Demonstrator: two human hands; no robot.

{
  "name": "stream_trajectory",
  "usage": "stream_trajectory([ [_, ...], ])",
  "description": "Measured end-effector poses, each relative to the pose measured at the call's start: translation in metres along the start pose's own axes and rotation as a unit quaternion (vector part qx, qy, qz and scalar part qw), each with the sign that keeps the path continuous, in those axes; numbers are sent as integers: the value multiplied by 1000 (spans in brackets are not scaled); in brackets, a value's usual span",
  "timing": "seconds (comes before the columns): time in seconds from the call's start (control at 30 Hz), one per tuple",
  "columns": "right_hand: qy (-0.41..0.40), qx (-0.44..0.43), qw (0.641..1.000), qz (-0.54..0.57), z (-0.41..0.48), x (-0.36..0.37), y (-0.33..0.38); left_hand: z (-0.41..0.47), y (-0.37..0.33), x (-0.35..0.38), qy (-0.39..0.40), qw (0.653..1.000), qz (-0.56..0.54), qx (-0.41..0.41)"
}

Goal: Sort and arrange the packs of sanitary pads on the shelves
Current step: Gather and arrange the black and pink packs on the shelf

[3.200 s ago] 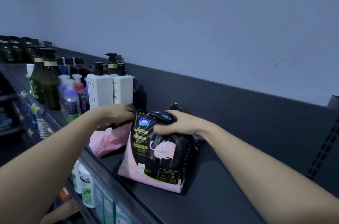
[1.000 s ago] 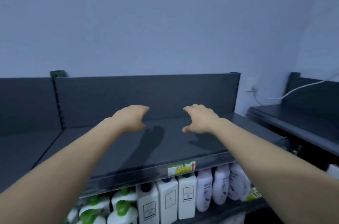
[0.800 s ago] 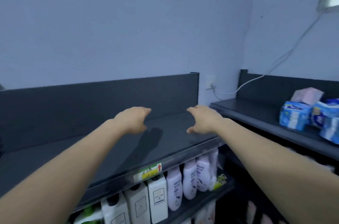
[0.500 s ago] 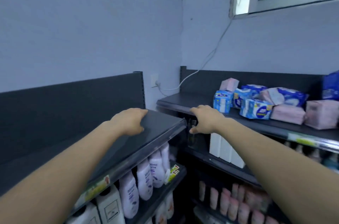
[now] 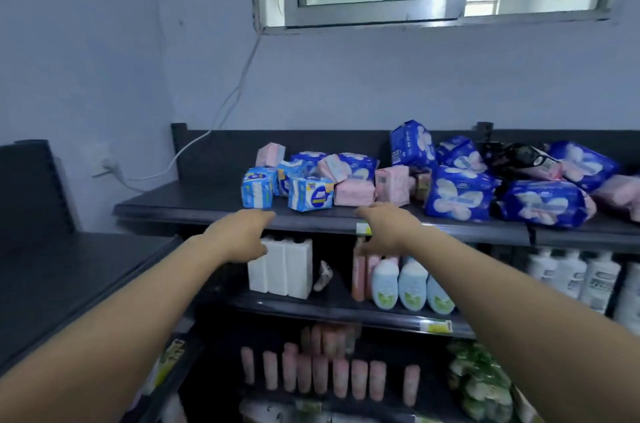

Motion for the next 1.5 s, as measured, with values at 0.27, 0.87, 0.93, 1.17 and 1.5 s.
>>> stream_trajectory([
  [0.27,1,39,998,-39,-13,-3,-127,74,-110,24,-4,999,-34,37],
  [0.87,-13,197,976,-87,-59,-11,-416,245,-380,62,-38,978,-96,181],
  [0.93,-22,213,973,-91,-59,-7,-441,264,-403,64,-49,974,-114,189],
  [1.17,-13,261,961,-94,-39,11,-520,341,-470,67,-148,956,-153,203],
  [1.5,33,278,959,-46,23,69,-594,456,-521,100,-194,957,-111,186],
])
Point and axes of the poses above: each hand's wrist, its own z-axis towards the middle knuckle, its own x-axis out of the palm, y = z × x, the point moved 5 cm from there along z, towards the middle knuckle, and after that the axes turned 13 degrees about -y, right-handed, at the moved point
